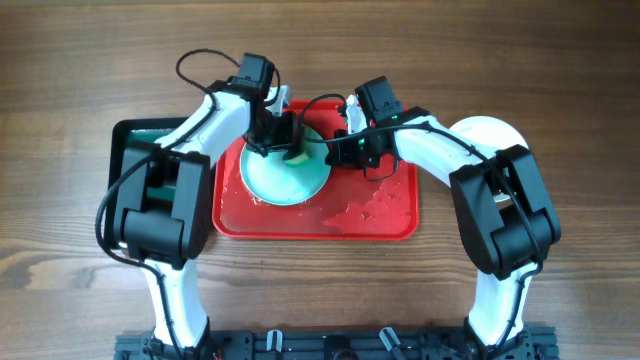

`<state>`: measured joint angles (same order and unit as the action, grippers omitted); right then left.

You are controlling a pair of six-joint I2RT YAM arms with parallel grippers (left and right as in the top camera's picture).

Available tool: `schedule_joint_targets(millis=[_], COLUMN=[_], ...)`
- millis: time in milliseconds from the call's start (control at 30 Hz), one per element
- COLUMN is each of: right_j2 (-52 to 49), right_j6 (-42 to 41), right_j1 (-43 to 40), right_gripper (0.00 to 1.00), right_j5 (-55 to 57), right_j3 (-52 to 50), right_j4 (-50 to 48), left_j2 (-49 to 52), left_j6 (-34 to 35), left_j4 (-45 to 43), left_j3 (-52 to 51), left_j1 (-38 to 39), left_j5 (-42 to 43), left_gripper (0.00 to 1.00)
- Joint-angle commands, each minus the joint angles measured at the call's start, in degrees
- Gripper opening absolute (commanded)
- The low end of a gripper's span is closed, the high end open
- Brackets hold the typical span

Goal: Clean dirty plates on tray and stack at the side

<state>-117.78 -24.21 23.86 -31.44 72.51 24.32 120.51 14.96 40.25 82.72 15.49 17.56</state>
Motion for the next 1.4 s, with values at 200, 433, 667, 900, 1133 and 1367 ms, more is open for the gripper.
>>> schedule_joint_targets(millis=[200, 433, 667, 900, 1133, 1367], right_j2=[-1.29, -1.29, -1.29, -1.29, -1.29, -1.29], right_j6=[0.24, 0.22, 0.22, 0.24, 0.22, 0.22], right_j1=[0.07, 0.07, 0.07, 0.07, 0.07, 0.07], right_gripper=[0.04, 0.05, 0.04, 0.04, 0.04, 0.04], right_j5=[0.55, 0.55, 0.55, 0.55, 0.52, 0.55], right_j3=[-0.63, -0.63, -0.63, -0.66, -0.63, -0.63], right_j4=[0.57, 0.57, 0.55, 0.57, 0.35, 0.55], left_j2=[1.53, 1.53, 1.53, 1.53, 1.51, 1.31], left_j6=[17.59, -11.17, -10.38, 7.45, 11.26, 11.23], left_j4=[16.7, 20.72, 8.68, -2.08, 16.31, 29.59], left_j3=[-0.44, -0.44, -0.44, -0.42, 5.95, 22.32], left_j1=[-1.09, -1.09, -1.09, -1.11, -1.2, -1.57], left_j5=[-28.7, 14.8, 17.55, -5.22, -42.51, -42.69], left_gripper=[0.04, 0.04, 0.04, 0.04, 0.04, 0.04])
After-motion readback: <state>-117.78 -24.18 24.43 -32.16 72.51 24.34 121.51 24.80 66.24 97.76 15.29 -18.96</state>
